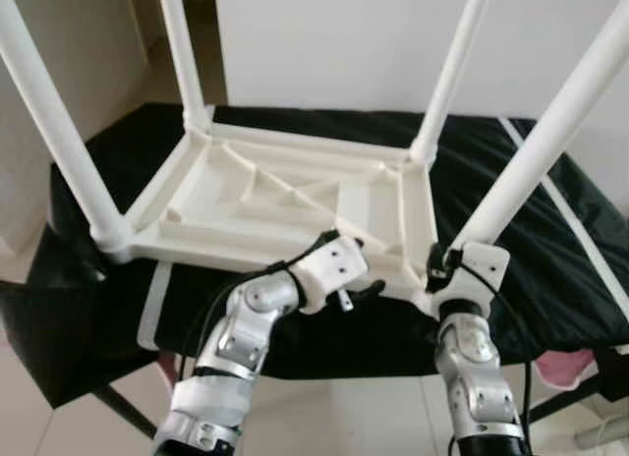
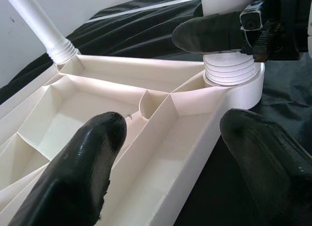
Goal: Building children table
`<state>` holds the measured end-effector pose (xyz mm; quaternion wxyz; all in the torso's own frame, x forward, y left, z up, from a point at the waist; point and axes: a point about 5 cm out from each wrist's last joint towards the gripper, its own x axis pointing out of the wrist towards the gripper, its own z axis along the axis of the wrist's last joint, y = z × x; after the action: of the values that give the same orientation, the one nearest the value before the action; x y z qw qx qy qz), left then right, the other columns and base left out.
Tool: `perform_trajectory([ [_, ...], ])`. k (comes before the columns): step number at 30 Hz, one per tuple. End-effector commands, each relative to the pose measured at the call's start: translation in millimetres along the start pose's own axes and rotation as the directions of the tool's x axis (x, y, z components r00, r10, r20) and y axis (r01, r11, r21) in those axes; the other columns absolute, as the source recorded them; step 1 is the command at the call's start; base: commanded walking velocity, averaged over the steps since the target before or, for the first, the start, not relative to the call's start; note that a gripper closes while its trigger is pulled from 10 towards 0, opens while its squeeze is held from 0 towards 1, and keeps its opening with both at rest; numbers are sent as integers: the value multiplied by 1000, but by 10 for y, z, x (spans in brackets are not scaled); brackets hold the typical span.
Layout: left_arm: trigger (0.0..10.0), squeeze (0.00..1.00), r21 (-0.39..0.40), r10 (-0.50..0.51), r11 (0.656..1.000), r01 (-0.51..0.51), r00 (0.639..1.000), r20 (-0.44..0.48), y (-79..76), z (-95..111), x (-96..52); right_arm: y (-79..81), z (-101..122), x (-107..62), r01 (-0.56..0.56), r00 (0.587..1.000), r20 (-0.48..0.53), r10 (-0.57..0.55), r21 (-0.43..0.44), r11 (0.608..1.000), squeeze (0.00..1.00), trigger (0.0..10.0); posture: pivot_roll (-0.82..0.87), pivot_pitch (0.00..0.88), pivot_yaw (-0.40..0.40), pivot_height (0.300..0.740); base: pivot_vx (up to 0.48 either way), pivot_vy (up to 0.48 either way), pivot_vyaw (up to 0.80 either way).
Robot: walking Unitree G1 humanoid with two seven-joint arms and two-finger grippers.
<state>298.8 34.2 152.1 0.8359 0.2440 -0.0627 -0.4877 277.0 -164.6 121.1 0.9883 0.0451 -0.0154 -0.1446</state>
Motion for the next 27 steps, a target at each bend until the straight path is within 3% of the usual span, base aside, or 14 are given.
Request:
perform_trajectory([
  [1,10000,0,-4,195,981,-195,981,-13,110,-3,2,-47,-133,-36,14,998,-67,-14,-3,1000,1000,10000,-45,0,-47,740,0,0,0],
  [17,10000,0,-17,222,975,-222,975,-14,140,4,0,-232,-13,-22,-171,984,35,172,-16,985,1000,10000,-39,0,-47,740,0,0,0],
  [18,10000,0,-16,224,974,-224,974,-16,151,-2,-7,-304,-6,26,-225,974,32,225,-11,974,647,10000,-41,0,-45,740,0,0,0],
  [20,10000,0,-15,225,974,-225,974,-17,157,-2,-8,-334,2,50,-244,969,32,244,-9,970,647,10000,-41,0,-45,740,0,0,0],
  [21,10000,0,-14,225,974,-225,974,-17,163,1,-6,-347,26,83,-285,958,35,286,-20,958,0,10000,-40,0,-40,740,0,0,0],
  [24,10000,0,-14,225,974,-226,974,-16,168,4,-4,-353,43,102,-313,949,38,314,-31,949,0,10000,-40,0,-40,740,0,0,0],
  [26,10000,0,-7,221,975,-221,975,-9,181,28,-1,-357,111,137,-437,897,33,441,-81,896,0,10000,-37,0,-37,740,0,0,0],
  [27,10000,0,-7,221,975,-221,975,-9,181,28,-1,-357,111,137,-437,897,33,441,-81,896,0,10000,-37,0,-37,740,0,0,0],
])
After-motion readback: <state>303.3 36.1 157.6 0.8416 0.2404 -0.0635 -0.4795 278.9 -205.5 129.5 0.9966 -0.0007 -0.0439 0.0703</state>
